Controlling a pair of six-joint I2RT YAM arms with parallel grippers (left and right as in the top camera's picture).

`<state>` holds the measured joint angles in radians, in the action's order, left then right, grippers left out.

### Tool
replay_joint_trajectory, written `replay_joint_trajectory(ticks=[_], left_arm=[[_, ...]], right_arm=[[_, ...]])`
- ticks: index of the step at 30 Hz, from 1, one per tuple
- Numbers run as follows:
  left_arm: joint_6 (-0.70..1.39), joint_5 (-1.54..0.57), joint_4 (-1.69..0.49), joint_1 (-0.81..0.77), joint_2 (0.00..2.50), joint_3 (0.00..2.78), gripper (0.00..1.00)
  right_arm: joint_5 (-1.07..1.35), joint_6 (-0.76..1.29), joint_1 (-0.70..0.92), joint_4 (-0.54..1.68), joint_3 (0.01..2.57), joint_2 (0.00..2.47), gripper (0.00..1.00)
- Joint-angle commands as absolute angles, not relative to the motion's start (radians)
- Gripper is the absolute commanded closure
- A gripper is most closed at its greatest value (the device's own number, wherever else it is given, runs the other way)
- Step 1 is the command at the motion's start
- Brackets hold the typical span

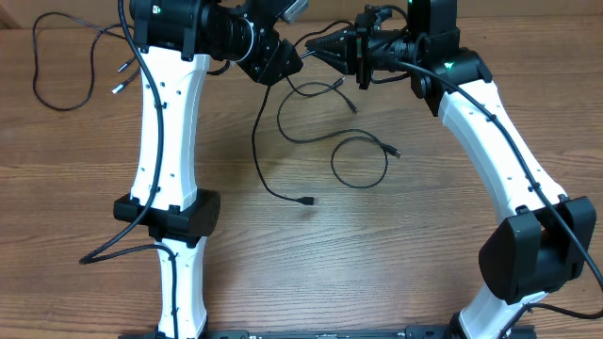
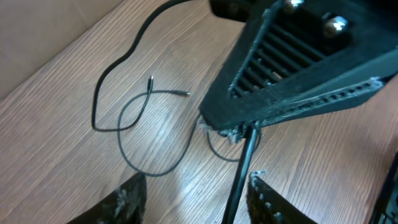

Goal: Untangle cables

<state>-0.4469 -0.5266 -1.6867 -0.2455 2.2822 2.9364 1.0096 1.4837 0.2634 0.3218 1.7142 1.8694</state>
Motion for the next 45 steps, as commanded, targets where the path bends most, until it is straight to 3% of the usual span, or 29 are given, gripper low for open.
replay_joint_trajectory(ticks=[1,5,7,12,14,18,19,20,21,22,29,39,41,44,45], left_arm=[[-0.514,-0.605,-1.688,-0.256,2.295,2.94,0.5],[-0.517,-0.605,-1.688,-0.264,2.295,2.94,0.73],[-0.517,-0.599,-1.689,-0.264,2.295,2.94,0.93],[-0.493,-0.6,-1.689,-0.264,2.295,2.94,0.96],[-0.458,-0.603,-1.689,-0.264,2.295,2.94,0.96],[-0.438,-0.601,-1.689,-0.264,2.295,2.94,0.96],[-0.432,-0.598,-1.689,-0.263,2.295,2.94,0.96],[-0.425,-0.594,-1.689,-0.263,2.295,2.94,0.96],[-0.421,-0.591,-1.689,-0.263,2.295,2.94,0.96],[-0.421,-0.592,-1.689,-0.263,2.295,2.94,0.96],[-0.436,-0.626,-1.689,-0.263,2.295,2.94,0.96],[-0.522,-0.764,-1.689,-0.265,2.295,2.94,0.96],[-0.548,-0.799,-1.689,-0.265,2.295,2.94,0.96],[-0.587,-0.857,-1.689,-0.265,2.295,2.94,0.96],[-0.607,-0.894,-1.689,-0.265,2.295,2.94,0.96]], right_arm=[[1.031,1.493,0.268,0.315,1.715,1.863,0.96],[1.034,1.492,0.269,0.315,1.715,1.863,0.96],[1.033,1.492,0.269,0.315,1.715,1.863,0.96],[1.007,1.432,0.269,0.315,1.715,1.863,0.94],[0.952,1.315,0.26,0.32,1.715,1.863,0.82],[0.827,1.103,0.239,0.35,1.715,1.863,0.89],[0.793,1.058,0.23,0.364,1.715,1.863,0.85],[0.764,1.023,0.221,0.376,1.715,1.863,0.67],[0.722,0.987,0.208,0.4,1.715,1.863,0.38],[0.69,0.971,0.198,0.421,1.715,1.863,0.0],[0.597,0.952,0.11,0.508,1.715,1.863,0.0],[0.715,0.952,0.096,0.483,1.715,1.863,0.0],[0.737,0.953,0.101,0.472,1.715,1.863,0.07],[0.769,0.953,0.108,0.458,1.715,1.863,0.28],[0.773,0.962,0.11,0.456,1.715,1.863,0.3]])
